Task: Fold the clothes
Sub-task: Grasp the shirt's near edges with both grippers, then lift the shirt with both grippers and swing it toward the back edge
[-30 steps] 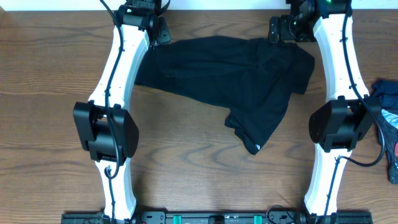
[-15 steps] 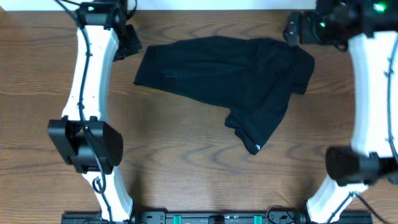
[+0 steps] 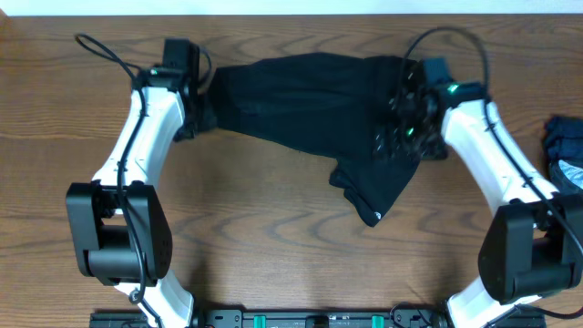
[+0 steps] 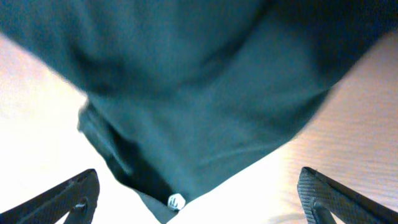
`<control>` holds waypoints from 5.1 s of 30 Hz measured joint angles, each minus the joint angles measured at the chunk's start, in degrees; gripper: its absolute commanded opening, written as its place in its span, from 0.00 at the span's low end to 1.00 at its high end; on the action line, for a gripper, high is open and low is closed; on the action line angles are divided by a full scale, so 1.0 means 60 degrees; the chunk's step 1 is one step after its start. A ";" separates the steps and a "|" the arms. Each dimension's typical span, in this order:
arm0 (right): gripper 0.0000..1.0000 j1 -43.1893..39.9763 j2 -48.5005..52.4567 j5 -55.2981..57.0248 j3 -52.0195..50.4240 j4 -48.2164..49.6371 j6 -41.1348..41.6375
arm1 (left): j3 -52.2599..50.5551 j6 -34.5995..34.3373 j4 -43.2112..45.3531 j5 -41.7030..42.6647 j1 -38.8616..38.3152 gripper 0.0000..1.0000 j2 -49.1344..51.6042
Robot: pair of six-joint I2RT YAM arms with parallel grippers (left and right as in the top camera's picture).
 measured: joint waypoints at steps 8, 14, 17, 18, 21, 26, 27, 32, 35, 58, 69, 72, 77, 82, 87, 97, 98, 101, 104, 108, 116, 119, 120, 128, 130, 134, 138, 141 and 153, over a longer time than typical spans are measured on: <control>0.99 0.0539 -0.0539 -0.0310 -0.2047 0.1588 0.1271 | -0.0492 0.0182 0.0663 0.0386 0.0000 0.43 0.0000; 0.99 -0.0911 -0.0535 -0.0419 -0.2947 0.1876 0.2404 | -0.0492 0.0313 0.0834 0.0419 0.0000 0.43 0.0000; 0.99 -0.1708 -0.0535 -0.0484 -0.2994 0.2127 0.2637 | -0.0492 0.0342 0.0940 0.0419 0.0004 0.43 0.0000; 0.99 -0.1851 -0.0539 -0.0492 -0.2998 0.2273 0.2692 | -0.0492 0.0342 0.0976 0.0419 0.0000 0.43 0.0000; 0.99 -0.1872 -0.0539 -0.0612 -0.3005 0.2736 0.2779 | -0.0492 0.0346 0.1118 0.0423 0.0004 0.43 0.0000; 0.90 -0.1501 -0.0535 -0.0772 -0.3268 0.3446 0.3078 | -0.0492 0.0412 0.1268 0.0412 0.0004 0.44 0.0000; 0.84 -0.1428 -0.0532 -0.0798 -0.3366 0.3606 0.3144 | -0.0492 0.0423 0.1297 0.0408 0.0004 0.44 0.0000; 0.27 -0.1137 -0.0484 -0.0925 -0.4131 0.4721 0.3785 | -0.0492 0.0484 0.1330 0.0404 0.0098 0.43 0.0000; 0.20 -0.1147 -0.0495 -0.1053 -0.4459 0.5202 0.4193 | -0.0492 0.0488 0.1311 0.0390 0.0208 0.44 0.0000; 0.43 -0.1333 -0.0539 -0.1989 -0.4615 0.5526 0.4561 | -0.0466 0.0521 0.3260 0.1246 0.0295 0.61 0.2065; 0.45 -0.1341 -0.0539 -0.2076 -0.4601 0.5413 0.4393 | -0.0463 0.0506 0.4178 0.1428 0.0299 0.58 0.2200; 0.35 -0.1341 -0.0539 -0.2058 -0.4601 0.5362 0.4353 | -0.0463 0.0426 0.4248 0.1435 0.0299 0.15 0.2240; 0.01 -0.1341 -0.0517 -0.1942 -0.4674 0.5195 0.4284 | -0.0463 0.0481 0.4233 0.1475 0.0317 0.06 0.2288; 0.01 -0.1344 -0.0506 -0.1865 -0.4725 0.5173 0.4295 | -0.0463 0.0481 0.4229 0.1526 0.0317 0.06 0.2288; 0.02 -0.1344 -0.0506 -0.1810 -0.4728 0.5242 0.4258 | -0.0463 0.0481 0.4229 0.1530 0.0317 0.06 0.2288; 0.01 -0.1395 -0.0506 -0.0914 -0.4018 0.4630 0.3377 | -0.0488 0.0477 0.3858 0.1497 0.0313 0.06 0.2040; 0.02 -0.1406 -0.0506 -0.0732 -0.3745 0.4382 0.3235 | -0.0514 0.0477 0.3763 0.1406 0.0313 0.06 0.1825; 0.01 -0.1413 -0.0576 -0.0215 -0.2798 0.3738 0.2820 | -0.0546 0.0481 0.3472 0.1122 0.0313 0.06 0.0922; 0.01 -0.1413 -0.0747 0.0047 -0.1909 0.3202 0.2419 | -0.0546 0.0481 0.3173 0.0816 0.0313 0.06 -0.0310; 0.01 -0.1413 -0.0903 0.0291 -0.1089 0.2681 0.2040 | -0.0546 0.0481 0.2699 0.0586 0.0313 0.06 -0.1854; 0.01 -0.1767 -0.0933 0.0732 0.0758 0.1643 0.1439 | -0.0546 0.0481 0.2135 0.0233 0.0310 0.06 -0.4033; 0.01 -0.2131 -0.0987 0.0739 0.1985 0.1133 0.1228 | -0.0546 0.0481 0.2120 0.0164 0.0295 0.06 -0.4743; 0.01 -0.2244 -0.1020 0.0739 0.2364 0.0991 0.1147 | -0.0546 0.0481 0.2120 0.0164 0.0288 0.06 -0.4881; 0.01 -0.2881 -0.1297 0.0670 0.6317 -0.1330 0.0470 | -0.0171 0.0477 0.1723 0.0171 0.0197 0.06 -0.5592; 0.01 -0.2940 -0.1351 0.0674 0.7140 -0.1902 0.0310 | 0.0080 0.0481 0.1530 0.0168 0.0098 0.06 -0.5679; 0.01 -0.3005 -0.1428 0.0750 0.8703 -0.2889 0.0080 | 0.0911 0.0503 0.1093 0.0142 -0.0284 0.06 -0.5989; 0.01 -0.3056 -0.1432 0.0849 0.9956 -0.3588 0.0007 | 0.2073 0.0579 0.0681 0.0095 -0.0739 0.06 -0.6477; 0.01 -0.3056 -0.1435 0.0849 1.0721 -0.4069 0.0007 | 0.3049 0.0597 0.0073 0.0091 -0.0933 0.06 -0.6849; 0.01 -0.3056 -0.1388 0.0776 1.1595 -0.4710 0.0025 | 0.4422 0.0729 -0.0863 0.0044 -0.0984 0.06 -0.6998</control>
